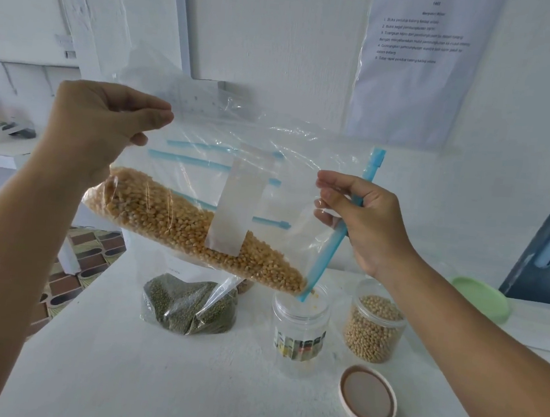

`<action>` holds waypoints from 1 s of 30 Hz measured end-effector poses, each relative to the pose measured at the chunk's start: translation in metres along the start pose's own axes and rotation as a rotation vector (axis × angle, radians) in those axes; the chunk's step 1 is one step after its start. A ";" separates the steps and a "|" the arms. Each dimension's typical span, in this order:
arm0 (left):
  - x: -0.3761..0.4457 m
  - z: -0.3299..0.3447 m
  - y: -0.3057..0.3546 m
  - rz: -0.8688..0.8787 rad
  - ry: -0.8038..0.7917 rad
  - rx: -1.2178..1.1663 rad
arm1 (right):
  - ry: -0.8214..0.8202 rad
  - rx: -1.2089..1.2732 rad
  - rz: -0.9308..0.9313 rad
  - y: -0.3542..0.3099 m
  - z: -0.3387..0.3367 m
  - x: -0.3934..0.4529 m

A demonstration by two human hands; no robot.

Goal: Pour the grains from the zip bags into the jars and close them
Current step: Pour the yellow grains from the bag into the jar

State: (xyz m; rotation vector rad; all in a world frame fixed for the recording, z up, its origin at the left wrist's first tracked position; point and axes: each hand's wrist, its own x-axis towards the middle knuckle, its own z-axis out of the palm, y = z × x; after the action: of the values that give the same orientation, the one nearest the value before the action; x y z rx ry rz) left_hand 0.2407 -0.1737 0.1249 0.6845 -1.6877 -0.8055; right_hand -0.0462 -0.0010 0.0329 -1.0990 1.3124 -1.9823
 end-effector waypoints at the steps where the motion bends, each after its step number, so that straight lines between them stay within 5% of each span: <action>1: 0.000 -0.001 0.000 -0.004 0.001 -0.005 | -0.004 0.004 0.001 0.000 0.001 0.000; 30: 0.004 0.002 -0.007 0.007 0.014 -0.025 | 0.005 0.006 0.032 0.003 0.006 -0.001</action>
State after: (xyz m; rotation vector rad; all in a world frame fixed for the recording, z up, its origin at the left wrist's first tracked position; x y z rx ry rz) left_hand 0.2382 -0.1805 0.1210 0.6658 -1.6635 -0.8140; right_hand -0.0410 -0.0047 0.0311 -1.0642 1.3173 -1.9662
